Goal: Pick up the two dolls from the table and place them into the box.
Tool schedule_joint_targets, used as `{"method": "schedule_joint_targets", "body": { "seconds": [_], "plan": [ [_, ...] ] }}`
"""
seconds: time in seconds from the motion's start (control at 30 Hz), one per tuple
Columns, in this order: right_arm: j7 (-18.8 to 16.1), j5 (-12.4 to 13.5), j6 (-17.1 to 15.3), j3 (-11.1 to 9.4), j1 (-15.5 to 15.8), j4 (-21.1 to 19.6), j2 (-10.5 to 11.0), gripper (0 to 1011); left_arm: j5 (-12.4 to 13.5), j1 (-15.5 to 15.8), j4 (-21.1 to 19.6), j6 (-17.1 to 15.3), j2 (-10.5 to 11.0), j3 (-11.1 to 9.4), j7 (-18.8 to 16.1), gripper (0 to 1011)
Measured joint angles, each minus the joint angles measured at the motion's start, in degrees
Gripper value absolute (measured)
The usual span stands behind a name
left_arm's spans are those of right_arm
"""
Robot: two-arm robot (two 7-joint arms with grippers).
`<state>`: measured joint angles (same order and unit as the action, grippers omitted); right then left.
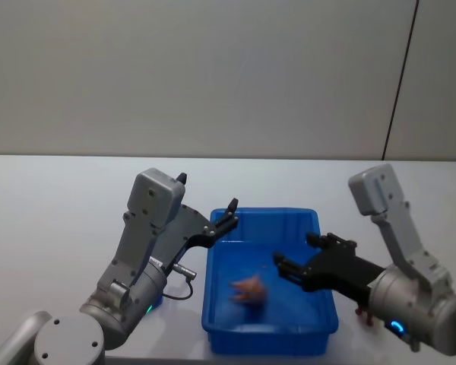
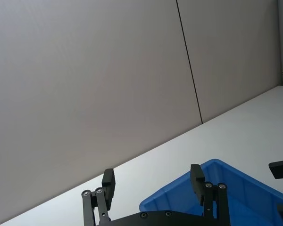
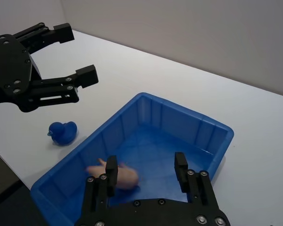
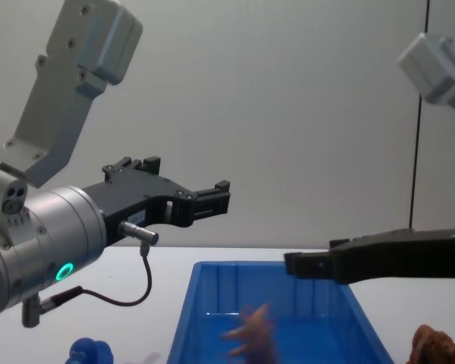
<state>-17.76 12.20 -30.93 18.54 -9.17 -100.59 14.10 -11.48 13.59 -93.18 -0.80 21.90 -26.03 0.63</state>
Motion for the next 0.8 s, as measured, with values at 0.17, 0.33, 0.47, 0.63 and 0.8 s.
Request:
{"method": "schedule_joint_targets", "body": {
  "seconds": [0.17,0.33,0.47,0.63,0.8],
  "plan": [
    [0.39,-1.0,0.29,0.71,-0.16,0.17,-0.57,848,0.0,0.0,0.0,0.0,0.0,0.0,0.0,1003],
    [1.01,-1.07,1.2,0.74,-0.11,0.17,-0.58,962,0.0,0.0,0.0,0.0,0.0,0.0,0.0,1003],
    [1.56,-0.47,2.05,0.27,0.19,-0.05,-0.11,1001,0.0,0.0,0.0,0.0,0.0,0.0,0.0,1003],
    [2.28,1.05,3.05,-0.85,0.91,-0.61,1.12,1001,0.0,0.0,0.0,0.0,0.0,0.0,0.0,1003],
    [2.92,2.59,3.62,-2.07,1.8,-1.25,2.54,1001,0.0,0.0,0.0,0.0,0.0,0.0,0.0,1003]
  ]
}}
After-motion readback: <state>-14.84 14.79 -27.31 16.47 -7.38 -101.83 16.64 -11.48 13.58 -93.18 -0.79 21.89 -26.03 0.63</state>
